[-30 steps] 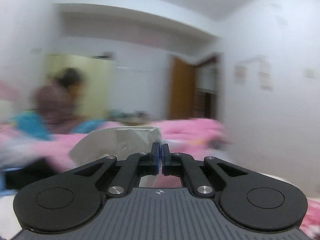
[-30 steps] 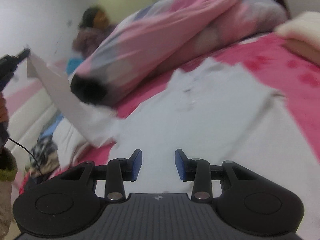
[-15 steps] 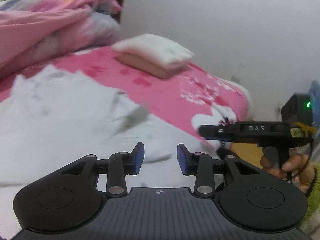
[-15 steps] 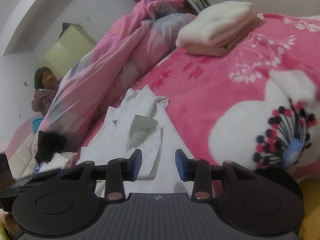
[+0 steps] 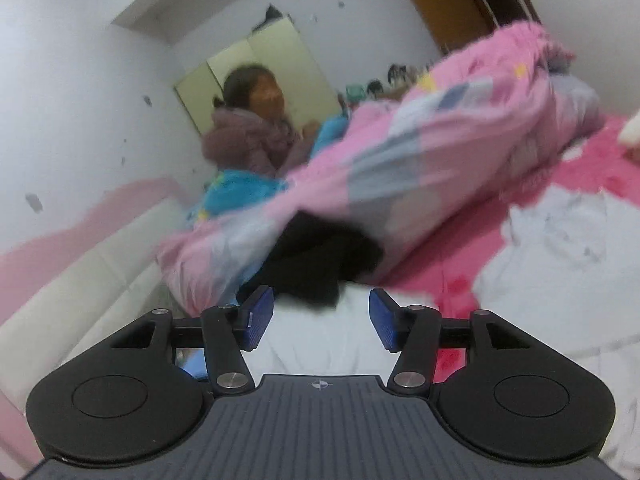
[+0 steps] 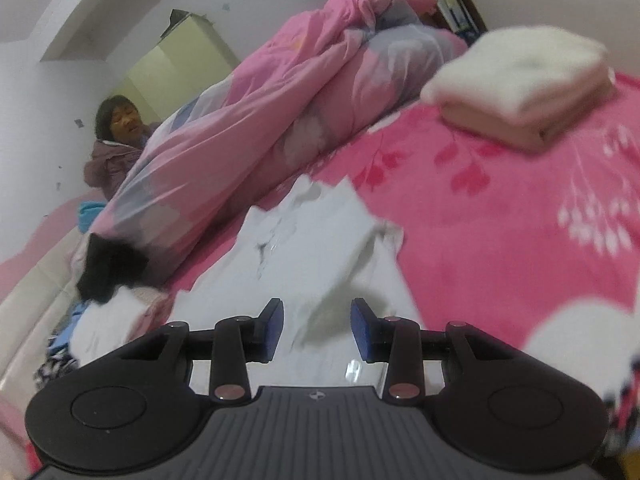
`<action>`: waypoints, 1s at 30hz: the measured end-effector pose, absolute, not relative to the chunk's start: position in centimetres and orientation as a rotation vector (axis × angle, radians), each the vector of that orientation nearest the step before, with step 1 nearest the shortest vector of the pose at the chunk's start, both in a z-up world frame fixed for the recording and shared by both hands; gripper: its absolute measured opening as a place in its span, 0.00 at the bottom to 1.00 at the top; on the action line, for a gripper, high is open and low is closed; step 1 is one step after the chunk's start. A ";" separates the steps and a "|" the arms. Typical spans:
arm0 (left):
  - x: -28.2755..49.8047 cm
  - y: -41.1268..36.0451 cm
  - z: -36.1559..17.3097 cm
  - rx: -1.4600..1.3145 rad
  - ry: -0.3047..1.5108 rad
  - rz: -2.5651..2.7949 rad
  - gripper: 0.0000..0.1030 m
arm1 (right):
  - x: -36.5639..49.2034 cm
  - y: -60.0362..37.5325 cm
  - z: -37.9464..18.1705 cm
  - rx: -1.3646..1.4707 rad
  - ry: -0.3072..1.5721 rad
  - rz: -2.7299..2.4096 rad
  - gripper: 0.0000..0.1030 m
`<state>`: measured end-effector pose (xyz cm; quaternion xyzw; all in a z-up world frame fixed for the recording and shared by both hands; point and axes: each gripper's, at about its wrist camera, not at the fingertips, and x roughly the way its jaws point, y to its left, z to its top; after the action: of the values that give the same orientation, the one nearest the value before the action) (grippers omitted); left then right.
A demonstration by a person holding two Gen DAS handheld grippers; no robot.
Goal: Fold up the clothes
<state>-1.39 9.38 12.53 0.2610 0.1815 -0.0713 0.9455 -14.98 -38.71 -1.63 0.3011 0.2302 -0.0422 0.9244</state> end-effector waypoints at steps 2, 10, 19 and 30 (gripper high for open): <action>-1.8 8.3 9.0 0.534 0.421 -0.219 0.52 | -13.5 -38.9 -1.1 0.584 0.480 -0.116 0.41; -3.6 3.0 -0.7 0.462 0.566 -0.499 0.52 | -11.4 -39.9 -0.2 0.585 0.511 -0.150 0.43; -2.8 -2.2 -2.2 0.520 0.486 -0.558 0.53 | -8.7 -37.4 -3.3 0.333 0.679 -0.110 0.39; -0.6 -2.6 -3.6 0.446 0.580 -0.537 0.54 | -11.9 -34.3 -3.0 0.008 0.666 0.029 0.41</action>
<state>-0.63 -2.64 -3.57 0.2156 0.2800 -0.2594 0.8988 -11.94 -34.28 -3.03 0.0040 0.3269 0.0142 0.9450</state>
